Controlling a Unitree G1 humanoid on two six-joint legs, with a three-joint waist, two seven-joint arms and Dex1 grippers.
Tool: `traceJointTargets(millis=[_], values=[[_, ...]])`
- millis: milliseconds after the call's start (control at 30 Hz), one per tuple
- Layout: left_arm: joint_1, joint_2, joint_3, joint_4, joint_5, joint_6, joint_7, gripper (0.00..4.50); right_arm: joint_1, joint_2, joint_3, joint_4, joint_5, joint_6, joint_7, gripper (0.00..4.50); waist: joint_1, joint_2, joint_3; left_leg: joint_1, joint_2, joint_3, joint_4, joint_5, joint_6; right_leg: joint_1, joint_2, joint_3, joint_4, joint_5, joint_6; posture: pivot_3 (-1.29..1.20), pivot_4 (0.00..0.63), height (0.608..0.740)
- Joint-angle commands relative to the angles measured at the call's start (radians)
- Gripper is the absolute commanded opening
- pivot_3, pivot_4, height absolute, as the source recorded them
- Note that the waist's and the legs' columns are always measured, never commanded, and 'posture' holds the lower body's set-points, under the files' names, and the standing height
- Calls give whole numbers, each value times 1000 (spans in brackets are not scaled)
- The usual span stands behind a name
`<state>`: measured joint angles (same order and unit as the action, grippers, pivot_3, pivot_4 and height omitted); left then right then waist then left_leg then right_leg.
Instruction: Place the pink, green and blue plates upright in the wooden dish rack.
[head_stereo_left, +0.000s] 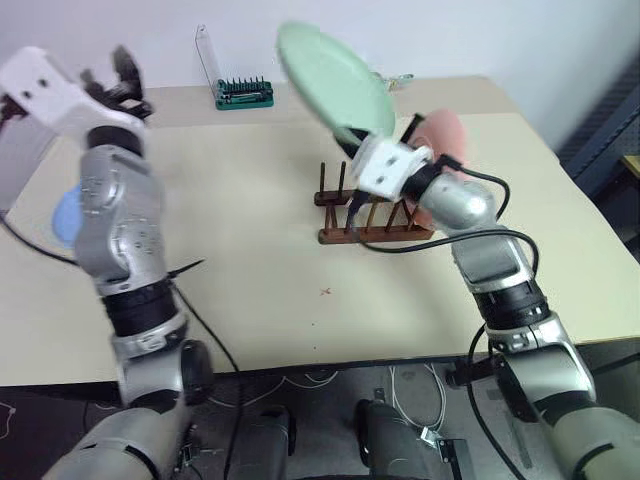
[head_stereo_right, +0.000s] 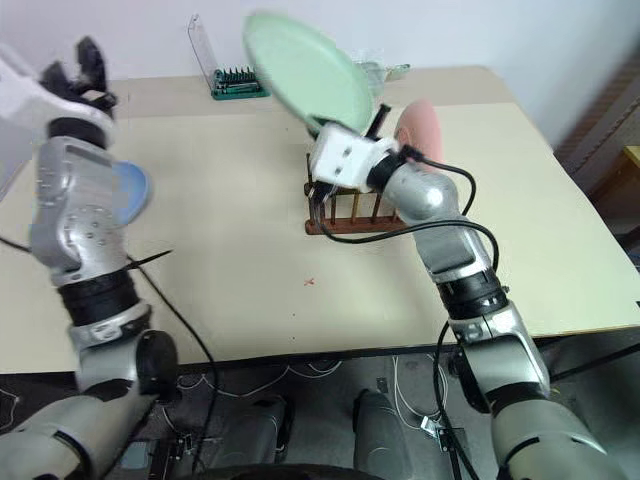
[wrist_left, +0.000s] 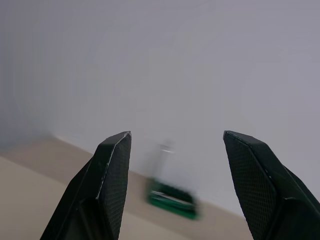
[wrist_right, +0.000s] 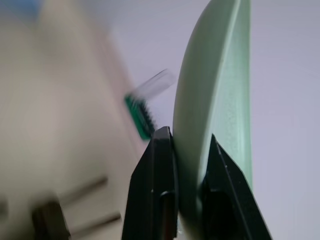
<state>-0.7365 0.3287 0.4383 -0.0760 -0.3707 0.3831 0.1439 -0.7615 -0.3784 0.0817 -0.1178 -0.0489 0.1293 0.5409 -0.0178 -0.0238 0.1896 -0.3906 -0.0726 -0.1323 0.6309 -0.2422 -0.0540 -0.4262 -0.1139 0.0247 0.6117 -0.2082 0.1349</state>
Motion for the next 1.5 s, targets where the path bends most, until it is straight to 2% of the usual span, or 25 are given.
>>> traceJointTargets(millis=[33, 100, 167, 233, 333, 433, 967, 1300, 1433, 1500], values=[[71, 19, -86, 18, 31, -21, -115, 2970, 9, 52, -126, -207, 238, 263, -20, 105, 10, 0, 0, 0, 0, -1, 0, -2, 3, 0, 0, 0, 0, 0, 0, 0, 150, 740], [157, 32, -166, 10, 35, -44, -249, 2970, 23, 121, -239, -313, 420, 466, -113, 105, 10, -1, 0, -1, -1, -2, 1, -3, 5, 1, 0, -1, 0, 0, -1, 0, 150, 740], [234, 15, -224, -15, -29, -12, -378, 2970, 33, 185, -335, -377, 594, 657, -208, 105, 9, 0, 0, -1, 0, -3, 1, -3, 6, 1, -1, -1, 0, 0, -1, 0, 150, 740], [305, 11, -285, -68, -96, 10, -515, 2970, 50, 202, -371, -409, 678, 763, -260, 105, 6, 0, 0, -1, 0, -2, 0, -3, 6, 1, -1, -1, 0, 1, -1, 0, 150, 740], [402, 64, -385, -156, -142, 44, -704, 2970, 49, 216, -428, -391, 732, 859, -367, 105, -4, 3, 1, -1, 1, -1, -1, -3, 6, -1, -1, -1, 1, 1, -2, 0, 150, 740], [457, 116, -439, -207, -163, 71, -811, 2970, 34, 224, -485, -357, 781, 905, -446, 105, -5, 7, 1, 0, 1, 0, -2, -3, 6, -2, 0, 0, 2, 0, -4, 0, 150, 740], [470, 99, -442, -224, -153, 96, -805, 2970, 31, 117, -421, -283, 844, 961, -464, 105, -1, 9, 2, 0, 1, 0, -1, -4, 7, -2, 0, -1, 2, 0, -3, 0, 150, 740], [476, 77, -456, -236, -135, 90, -789, 2970, -30, 128, -419, -165, 841, 1006, -541, 105, 0, 9, 2, 0, 1, 0, -1, -4, 7, -2, 0, 0, 2, 0, -3, 0, 150, 740], [477, 75, -455, -233, -132, 87, -787, 3011, -41, 124, -408, -167, 839, 999, -537, 1604, 0, 9, 2, 0, 1, 0, -1, -4, 7, -2, 0, -1, 1, 0, -3, 0, 150, 740], [477, 74, -453, -231, -131, 85, -787, 3011, -47, 113, -392, -177, 828, 984, -525, 2623, -1, 9, 2, 0, 1, 0, -1, -4, 7, -2, 0, -1, 2, 0, -3, 0, 150, 740]])
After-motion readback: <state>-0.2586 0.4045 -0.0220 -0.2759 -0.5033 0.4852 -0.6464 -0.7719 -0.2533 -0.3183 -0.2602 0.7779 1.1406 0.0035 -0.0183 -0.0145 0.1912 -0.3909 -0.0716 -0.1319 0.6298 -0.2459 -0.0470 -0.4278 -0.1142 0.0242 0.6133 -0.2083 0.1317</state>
